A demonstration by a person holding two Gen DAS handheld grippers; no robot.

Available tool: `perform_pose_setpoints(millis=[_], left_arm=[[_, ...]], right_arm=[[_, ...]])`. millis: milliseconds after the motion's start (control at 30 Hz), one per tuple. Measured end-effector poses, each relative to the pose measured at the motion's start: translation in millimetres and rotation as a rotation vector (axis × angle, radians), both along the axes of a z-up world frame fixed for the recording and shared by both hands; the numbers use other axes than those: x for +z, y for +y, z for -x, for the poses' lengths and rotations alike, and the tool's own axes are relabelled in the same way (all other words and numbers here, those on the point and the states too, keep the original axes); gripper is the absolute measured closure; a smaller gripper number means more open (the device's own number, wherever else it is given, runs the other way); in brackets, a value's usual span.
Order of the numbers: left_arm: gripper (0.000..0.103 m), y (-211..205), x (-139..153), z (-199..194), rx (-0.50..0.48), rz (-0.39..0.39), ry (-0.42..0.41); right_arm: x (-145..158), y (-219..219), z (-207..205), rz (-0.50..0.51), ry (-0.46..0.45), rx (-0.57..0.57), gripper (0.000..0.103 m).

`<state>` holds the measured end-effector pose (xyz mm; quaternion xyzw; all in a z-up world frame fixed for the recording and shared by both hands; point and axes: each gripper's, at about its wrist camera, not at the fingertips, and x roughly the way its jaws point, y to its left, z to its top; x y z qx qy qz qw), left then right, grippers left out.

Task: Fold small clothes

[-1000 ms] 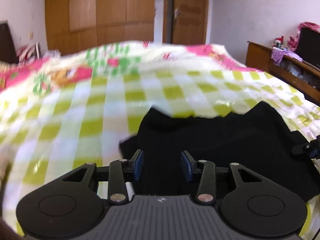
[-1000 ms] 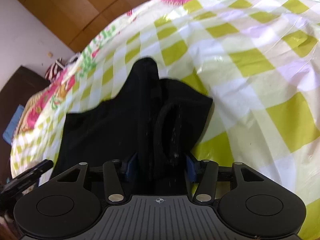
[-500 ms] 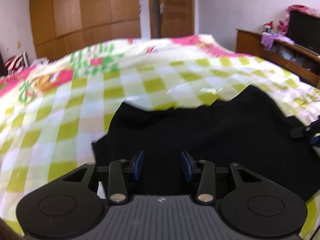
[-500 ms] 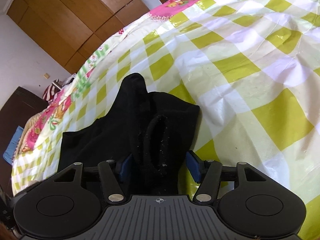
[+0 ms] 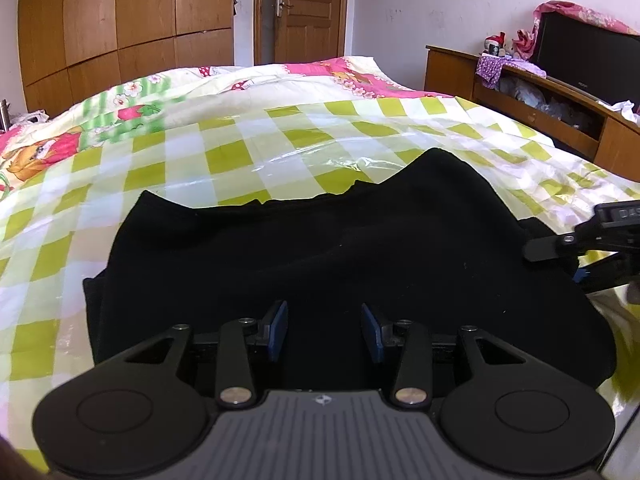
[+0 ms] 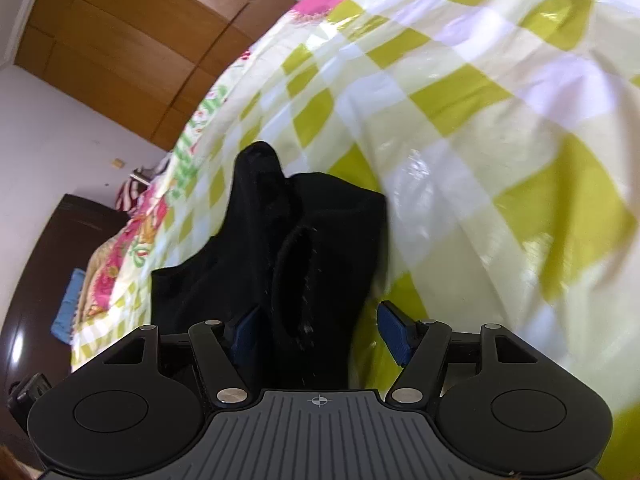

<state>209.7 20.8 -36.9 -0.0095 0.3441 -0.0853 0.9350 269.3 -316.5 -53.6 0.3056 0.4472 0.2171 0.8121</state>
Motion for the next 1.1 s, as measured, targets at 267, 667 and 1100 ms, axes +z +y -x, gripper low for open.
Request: perform_pose_setpoints(millis=[267, 667, 1100], left_arm=[[0.049, 0.9, 3.5, 2.2, -0.003, 0.021, -0.018], [0.052, -20.2, -15.2, 0.5, -0.049, -0.024, 0.02], [0.052, 51.5, -2.4, 29.2, 0.027, 0.164, -0.036]], right_arm=[[-4.9, -3.5, 1.1, -0.148, -0.006, -0.008, 0.053], [-4.9, -1.8, 0.9, -0.241, 0.008, -0.025, 0.072], [120.1, 129.9, 23.1, 0.034, -0.22, 0.091, 0.073]])
